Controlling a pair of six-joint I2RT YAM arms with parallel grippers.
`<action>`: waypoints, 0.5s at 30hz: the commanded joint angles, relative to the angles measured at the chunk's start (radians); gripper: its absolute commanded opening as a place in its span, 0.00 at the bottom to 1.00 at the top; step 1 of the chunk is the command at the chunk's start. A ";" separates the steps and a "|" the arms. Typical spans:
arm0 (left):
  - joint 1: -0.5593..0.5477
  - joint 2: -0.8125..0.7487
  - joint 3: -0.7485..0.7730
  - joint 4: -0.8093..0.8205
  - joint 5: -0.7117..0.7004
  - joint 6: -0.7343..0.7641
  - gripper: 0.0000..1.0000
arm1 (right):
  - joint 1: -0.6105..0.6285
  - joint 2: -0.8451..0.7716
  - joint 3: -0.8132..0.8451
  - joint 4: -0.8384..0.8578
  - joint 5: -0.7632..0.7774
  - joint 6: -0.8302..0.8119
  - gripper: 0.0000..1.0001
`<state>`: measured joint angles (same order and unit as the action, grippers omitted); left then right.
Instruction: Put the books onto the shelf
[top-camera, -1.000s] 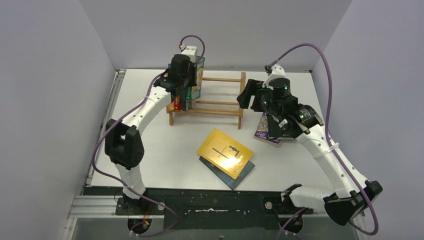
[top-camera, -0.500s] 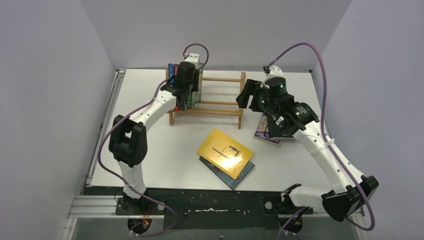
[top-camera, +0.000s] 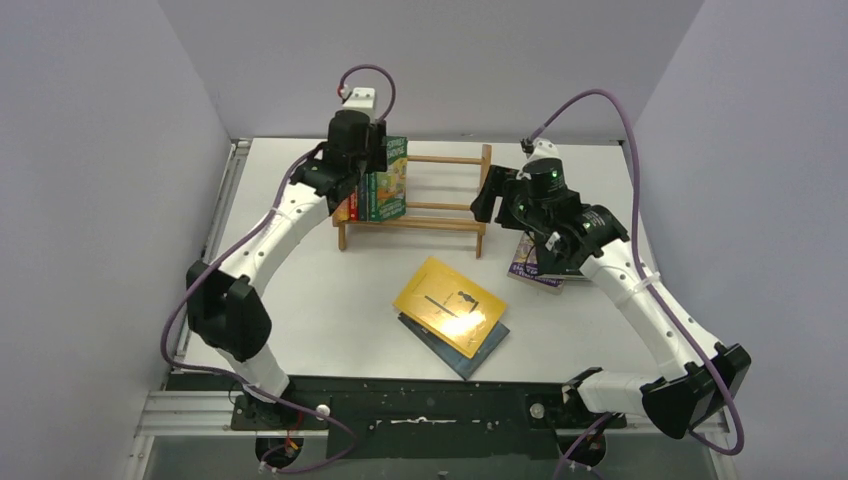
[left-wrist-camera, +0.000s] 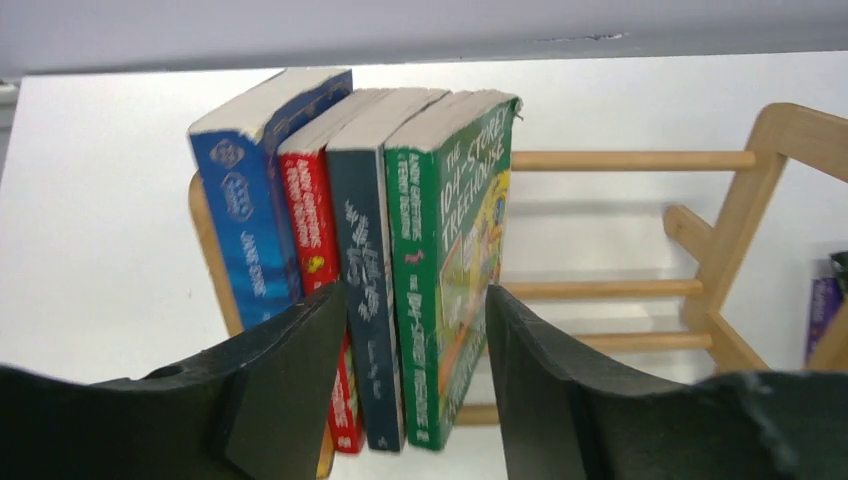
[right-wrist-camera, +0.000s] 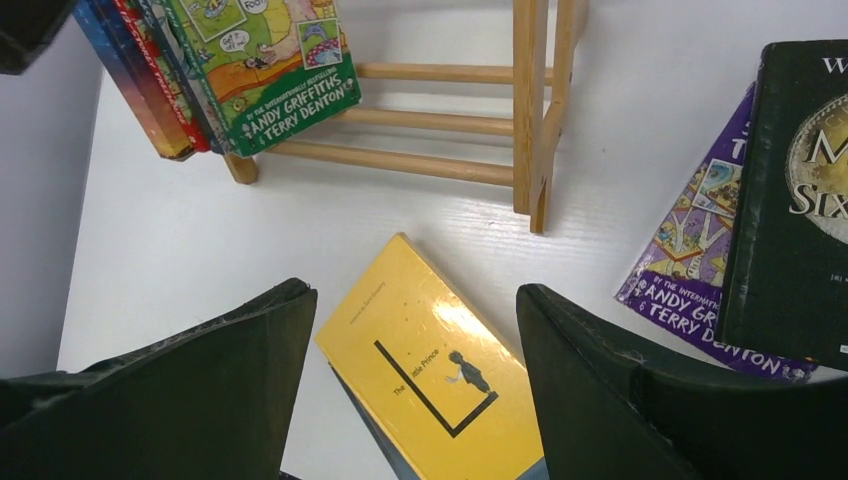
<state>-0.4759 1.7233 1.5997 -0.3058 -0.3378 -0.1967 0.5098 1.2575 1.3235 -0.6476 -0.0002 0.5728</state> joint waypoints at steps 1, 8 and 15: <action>0.013 -0.149 0.056 -0.192 0.047 -0.102 0.54 | -0.007 -0.034 -0.005 -0.024 0.038 -0.018 0.75; 0.050 -0.436 -0.261 -0.270 0.347 -0.279 0.86 | -0.010 -0.120 -0.107 -0.153 0.111 -0.032 0.82; 0.048 -0.665 -0.637 -0.126 0.558 -0.408 0.97 | -0.007 -0.167 -0.289 -0.136 0.046 0.035 0.89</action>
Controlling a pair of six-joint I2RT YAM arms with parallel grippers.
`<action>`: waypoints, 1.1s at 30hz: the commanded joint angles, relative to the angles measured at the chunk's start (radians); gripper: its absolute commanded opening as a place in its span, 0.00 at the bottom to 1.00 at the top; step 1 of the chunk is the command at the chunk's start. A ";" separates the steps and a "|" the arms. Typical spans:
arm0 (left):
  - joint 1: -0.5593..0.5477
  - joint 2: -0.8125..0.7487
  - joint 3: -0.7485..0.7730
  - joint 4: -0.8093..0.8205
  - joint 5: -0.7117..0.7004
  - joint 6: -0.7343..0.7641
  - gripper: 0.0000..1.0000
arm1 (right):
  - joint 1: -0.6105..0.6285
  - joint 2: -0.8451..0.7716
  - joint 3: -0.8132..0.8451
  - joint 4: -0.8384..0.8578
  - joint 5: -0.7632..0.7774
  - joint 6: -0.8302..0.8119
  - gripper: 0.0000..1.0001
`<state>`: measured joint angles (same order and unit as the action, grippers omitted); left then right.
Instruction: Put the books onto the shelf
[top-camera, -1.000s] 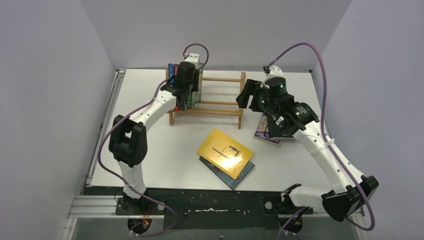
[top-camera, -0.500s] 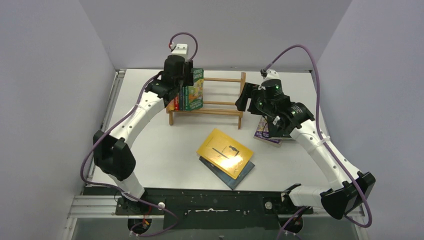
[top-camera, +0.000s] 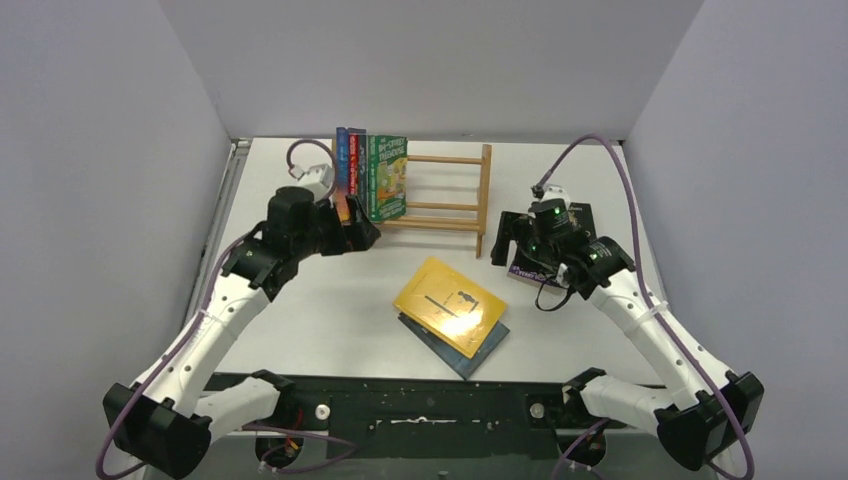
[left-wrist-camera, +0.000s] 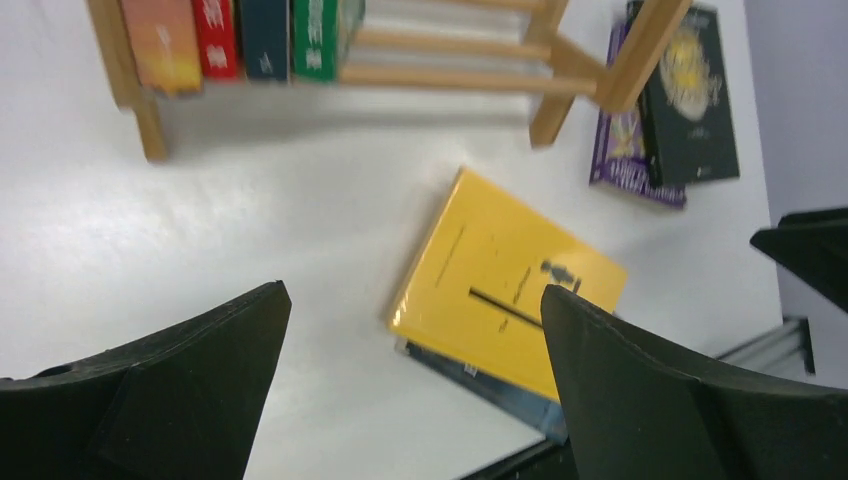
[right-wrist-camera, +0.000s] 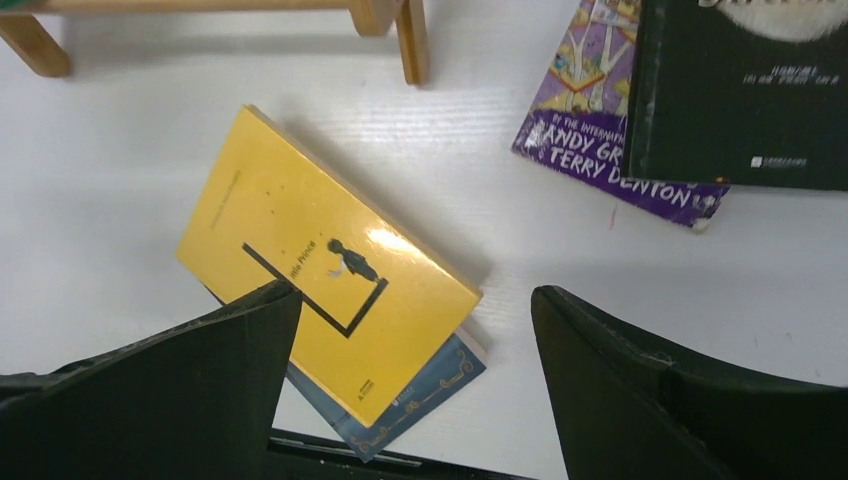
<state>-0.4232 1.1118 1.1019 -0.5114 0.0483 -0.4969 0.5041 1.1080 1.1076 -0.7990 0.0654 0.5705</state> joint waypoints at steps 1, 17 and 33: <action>-0.008 -0.071 -0.177 0.105 0.186 -0.122 0.97 | -0.001 -0.013 -0.096 0.027 -0.035 0.049 0.89; -0.011 0.055 -0.440 0.356 0.339 -0.301 0.97 | -0.140 0.114 -0.386 0.375 -0.283 0.095 0.92; -0.028 0.379 -0.471 0.585 0.423 -0.521 0.84 | -0.205 0.253 -0.580 0.929 -0.713 0.260 0.86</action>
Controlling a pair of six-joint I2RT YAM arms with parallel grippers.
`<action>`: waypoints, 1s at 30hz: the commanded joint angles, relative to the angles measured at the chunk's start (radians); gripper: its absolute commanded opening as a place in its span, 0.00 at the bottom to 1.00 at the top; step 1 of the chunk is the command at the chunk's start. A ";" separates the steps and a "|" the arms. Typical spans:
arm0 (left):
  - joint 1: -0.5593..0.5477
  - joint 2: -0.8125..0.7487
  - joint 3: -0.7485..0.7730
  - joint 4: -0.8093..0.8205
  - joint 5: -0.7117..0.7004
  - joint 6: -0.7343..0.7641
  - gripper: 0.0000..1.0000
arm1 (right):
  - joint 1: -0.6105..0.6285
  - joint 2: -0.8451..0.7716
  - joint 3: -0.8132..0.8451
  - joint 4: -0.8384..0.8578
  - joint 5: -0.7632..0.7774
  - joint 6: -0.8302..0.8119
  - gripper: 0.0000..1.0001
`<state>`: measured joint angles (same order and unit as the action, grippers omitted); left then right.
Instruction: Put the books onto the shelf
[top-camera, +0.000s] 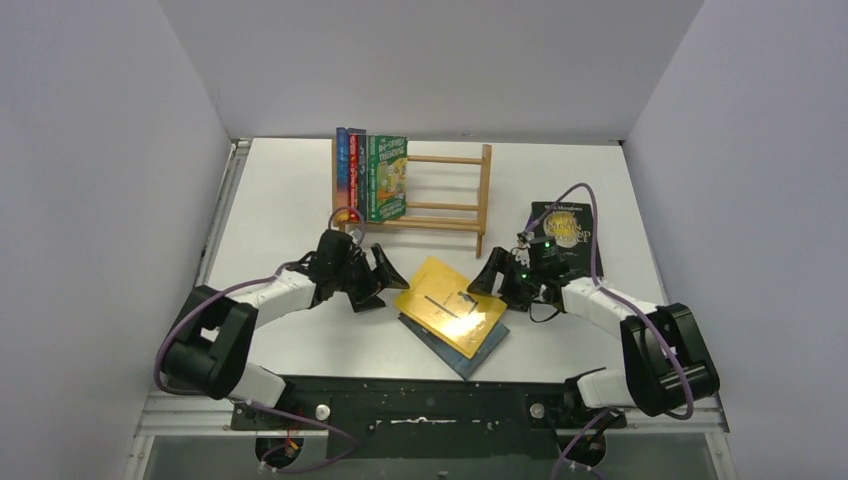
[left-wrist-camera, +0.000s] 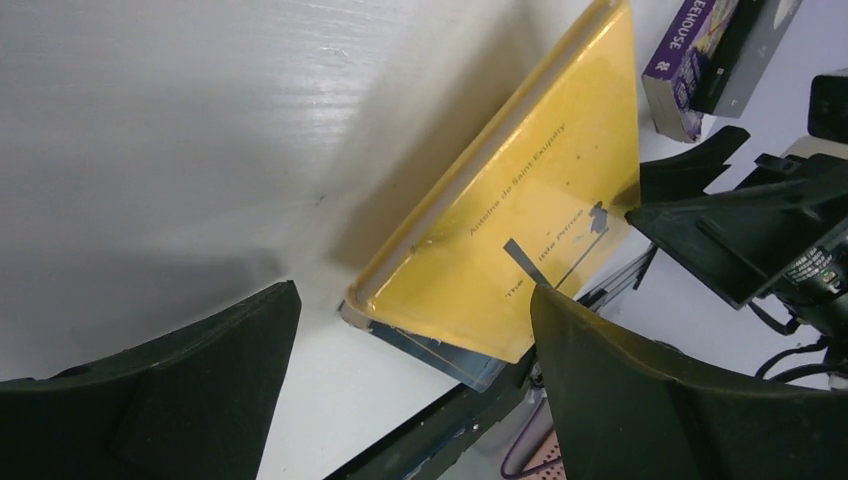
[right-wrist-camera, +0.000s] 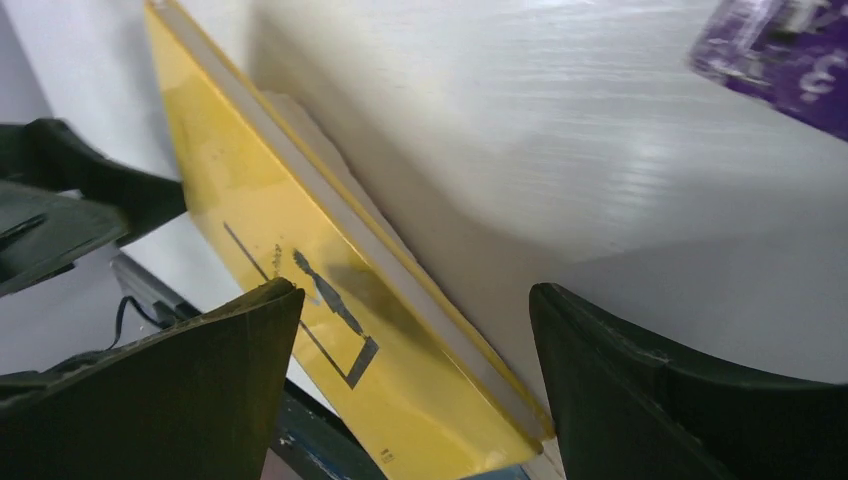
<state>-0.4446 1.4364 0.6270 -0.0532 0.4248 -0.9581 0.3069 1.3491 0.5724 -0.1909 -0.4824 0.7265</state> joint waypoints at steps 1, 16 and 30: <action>-0.006 0.068 0.004 0.139 0.050 -0.071 0.82 | -0.006 0.016 -0.060 0.380 -0.190 0.135 0.85; -0.016 0.104 -0.016 0.207 0.034 -0.125 0.51 | -0.006 -0.033 -0.077 0.458 -0.254 0.209 0.47; -0.013 0.079 -0.020 0.192 0.013 -0.131 0.60 | 0.077 -0.065 0.088 -0.031 0.052 -0.092 0.62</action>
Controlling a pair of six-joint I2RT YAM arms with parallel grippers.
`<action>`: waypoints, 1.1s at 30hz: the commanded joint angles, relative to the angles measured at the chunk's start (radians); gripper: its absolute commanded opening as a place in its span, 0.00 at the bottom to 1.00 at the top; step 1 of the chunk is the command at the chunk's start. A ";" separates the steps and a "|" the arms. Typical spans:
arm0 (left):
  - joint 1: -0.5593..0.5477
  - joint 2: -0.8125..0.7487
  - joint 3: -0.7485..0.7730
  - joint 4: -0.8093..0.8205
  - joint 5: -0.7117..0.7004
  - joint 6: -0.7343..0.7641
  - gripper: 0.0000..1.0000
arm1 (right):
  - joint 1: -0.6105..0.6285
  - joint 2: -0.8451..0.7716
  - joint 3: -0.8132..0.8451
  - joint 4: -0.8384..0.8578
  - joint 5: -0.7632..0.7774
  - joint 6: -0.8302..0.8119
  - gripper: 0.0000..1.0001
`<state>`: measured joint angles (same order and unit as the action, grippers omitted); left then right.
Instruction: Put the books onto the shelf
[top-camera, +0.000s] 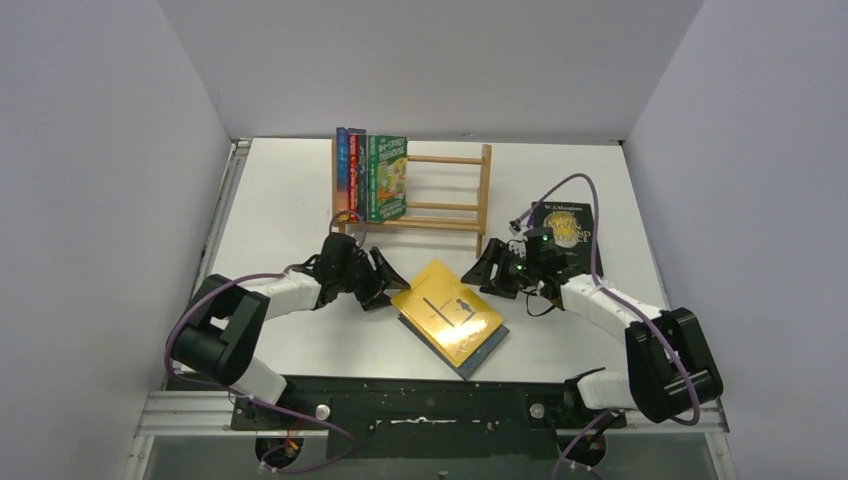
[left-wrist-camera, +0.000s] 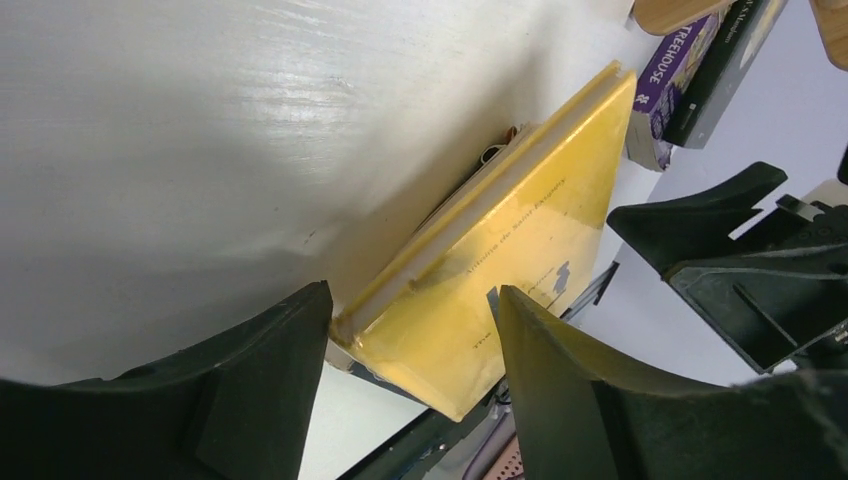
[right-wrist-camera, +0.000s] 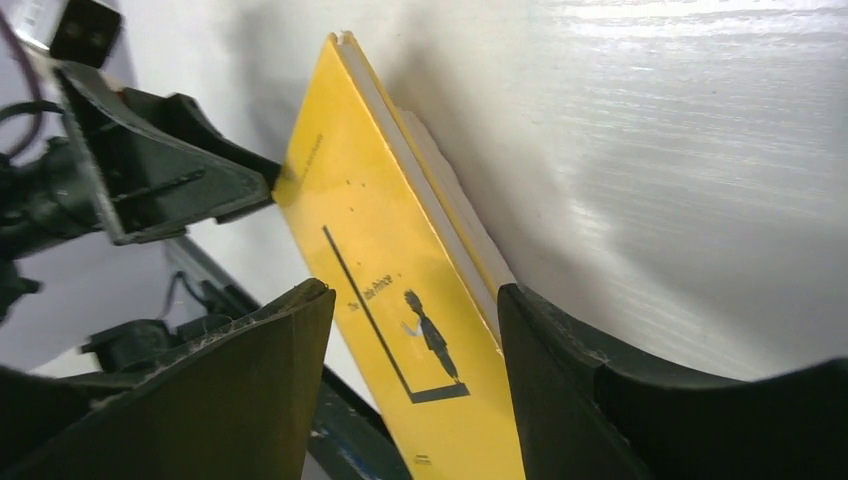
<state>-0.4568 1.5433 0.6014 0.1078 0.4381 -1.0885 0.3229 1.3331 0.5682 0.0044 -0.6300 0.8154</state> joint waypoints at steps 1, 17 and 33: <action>0.001 -0.036 0.006 0.013 -0.012 0.004 0.63 | 0.084 -0.056 0.103 -0.254 0.237 -0.194 0.63; 0.003 -0.134 -0.117 -0.007 -0.073 -0.083 0.67 | 0.249 -0.096 0.078 -0.325 0.416 -0.170 0.37; -0.042 -0.111 -0.251 0.211 -0.049 -0.220 0.51 | 0.335 -0.007 0.050 -0.170 0.372 -0.097 0.25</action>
<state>-0.4828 1.4212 0.3946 0.2310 0.3965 -1.2675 0.6140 1.2930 0.6159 -0.2764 -0.2588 0.6861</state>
